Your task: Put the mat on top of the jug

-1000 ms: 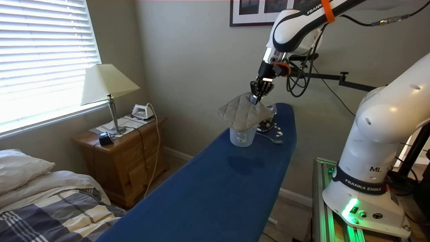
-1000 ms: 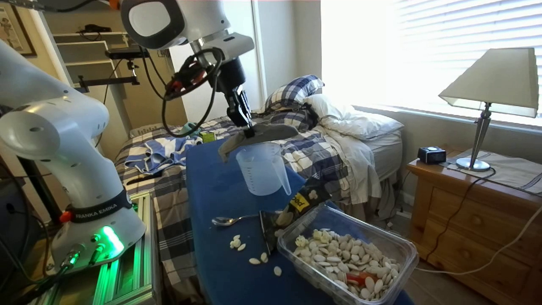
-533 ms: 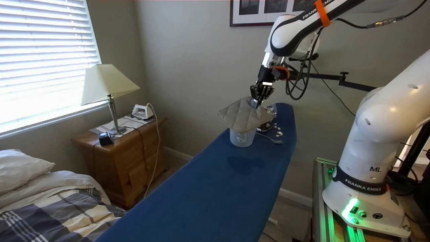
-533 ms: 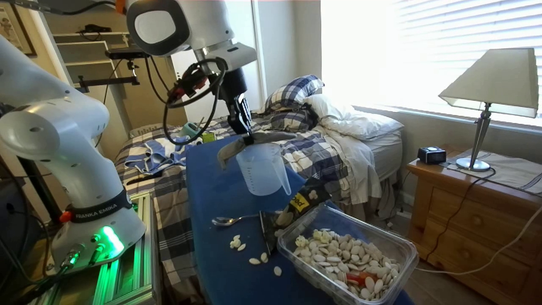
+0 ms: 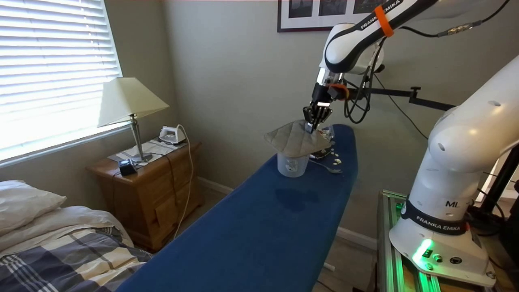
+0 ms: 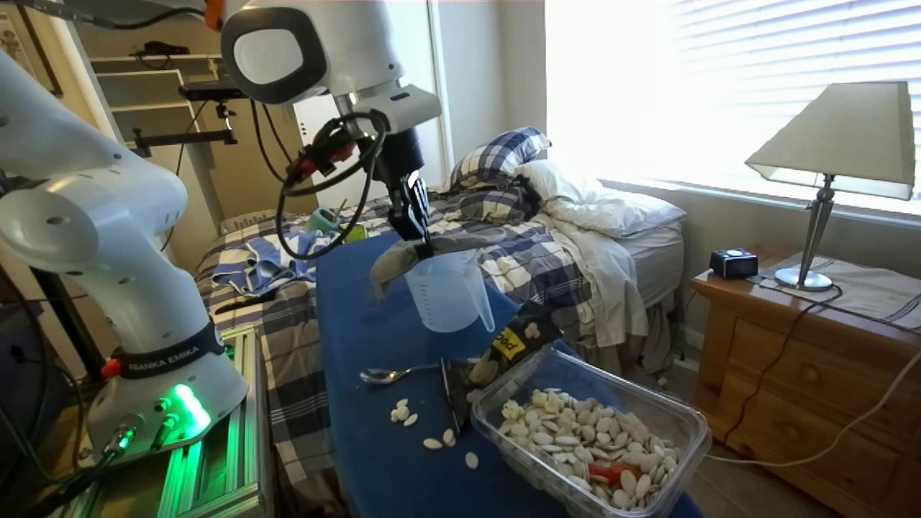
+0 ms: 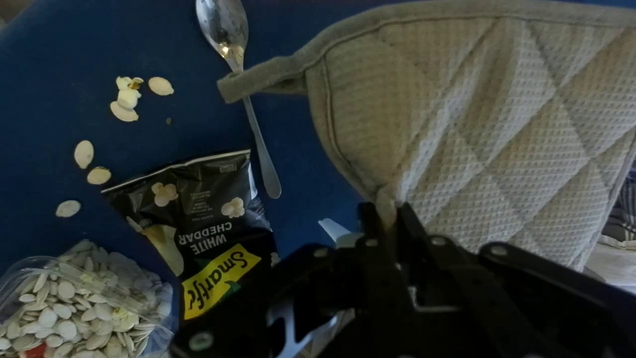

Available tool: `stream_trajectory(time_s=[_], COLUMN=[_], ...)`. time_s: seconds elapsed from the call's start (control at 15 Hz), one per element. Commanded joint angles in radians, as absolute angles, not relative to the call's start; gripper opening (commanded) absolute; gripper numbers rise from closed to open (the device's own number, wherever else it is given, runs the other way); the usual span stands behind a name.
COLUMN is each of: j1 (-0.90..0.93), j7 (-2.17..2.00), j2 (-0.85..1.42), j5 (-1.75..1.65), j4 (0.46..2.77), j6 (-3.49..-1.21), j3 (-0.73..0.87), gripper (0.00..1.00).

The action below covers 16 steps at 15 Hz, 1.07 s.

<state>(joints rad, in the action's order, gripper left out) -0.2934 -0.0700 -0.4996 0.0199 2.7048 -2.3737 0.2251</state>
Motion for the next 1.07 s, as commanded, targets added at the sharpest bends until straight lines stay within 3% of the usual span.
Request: stream_trajectory(time_s=[0.0, 0.6, 1.0], j1=[-0.317, -0.334, -0.339], j7=[-0.079, -0.097, -0.109], j2=[-0.468, -0.46, -0.469], j5=[-0.005, -0.031, -0.026], j4=[2.695, 2.692, 2.688], j6=[-2.401, -2.407, -2.402], j3=[0.219, 0.205, 0.207], gripper=[0.39, 0.99, 1.0])
